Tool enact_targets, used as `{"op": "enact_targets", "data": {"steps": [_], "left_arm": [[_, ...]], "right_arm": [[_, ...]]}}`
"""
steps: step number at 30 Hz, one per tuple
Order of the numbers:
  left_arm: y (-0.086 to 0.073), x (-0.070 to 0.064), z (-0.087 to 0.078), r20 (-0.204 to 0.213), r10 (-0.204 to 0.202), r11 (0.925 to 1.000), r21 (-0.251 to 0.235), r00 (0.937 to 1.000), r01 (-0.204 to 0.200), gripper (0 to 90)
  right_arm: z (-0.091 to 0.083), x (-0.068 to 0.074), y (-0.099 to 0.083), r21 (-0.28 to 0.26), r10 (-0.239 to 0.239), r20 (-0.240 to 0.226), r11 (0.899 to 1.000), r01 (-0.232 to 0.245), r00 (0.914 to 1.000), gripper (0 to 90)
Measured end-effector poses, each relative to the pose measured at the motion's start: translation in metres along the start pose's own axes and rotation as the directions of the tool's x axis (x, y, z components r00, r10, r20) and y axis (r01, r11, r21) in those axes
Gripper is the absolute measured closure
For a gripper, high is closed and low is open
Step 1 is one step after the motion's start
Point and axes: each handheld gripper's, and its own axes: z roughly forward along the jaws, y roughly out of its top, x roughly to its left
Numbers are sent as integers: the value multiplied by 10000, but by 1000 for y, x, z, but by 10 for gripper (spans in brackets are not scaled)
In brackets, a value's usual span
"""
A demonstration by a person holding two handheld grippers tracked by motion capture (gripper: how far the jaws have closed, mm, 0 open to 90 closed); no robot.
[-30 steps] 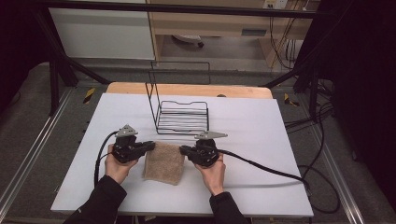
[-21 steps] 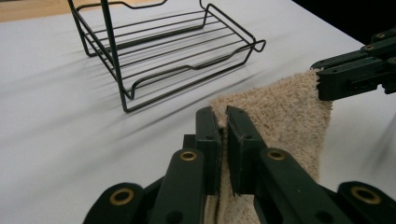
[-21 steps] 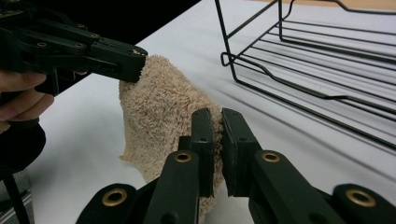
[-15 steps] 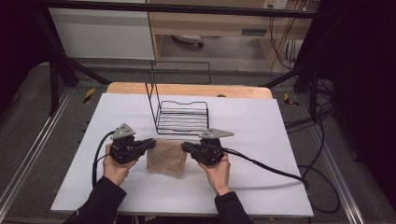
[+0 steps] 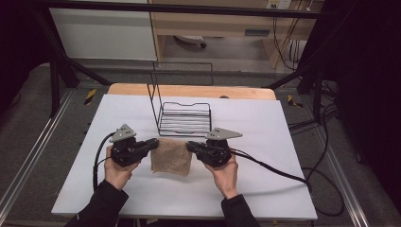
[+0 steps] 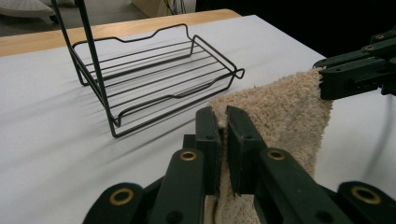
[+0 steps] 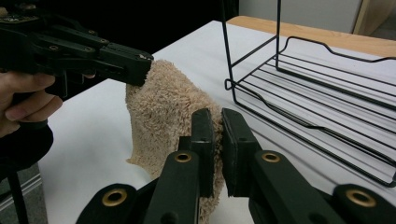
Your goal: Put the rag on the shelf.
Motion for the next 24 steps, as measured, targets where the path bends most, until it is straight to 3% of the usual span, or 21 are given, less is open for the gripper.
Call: {"op": "enact_targets", "data": {"steps": [24], "left_arm": [[29,-21,-11,21,252,9940,-1062,9997,-248,835]], "right_arm": [[-34,7,27,-906,-602,298,9939,626,9977,845]]}}
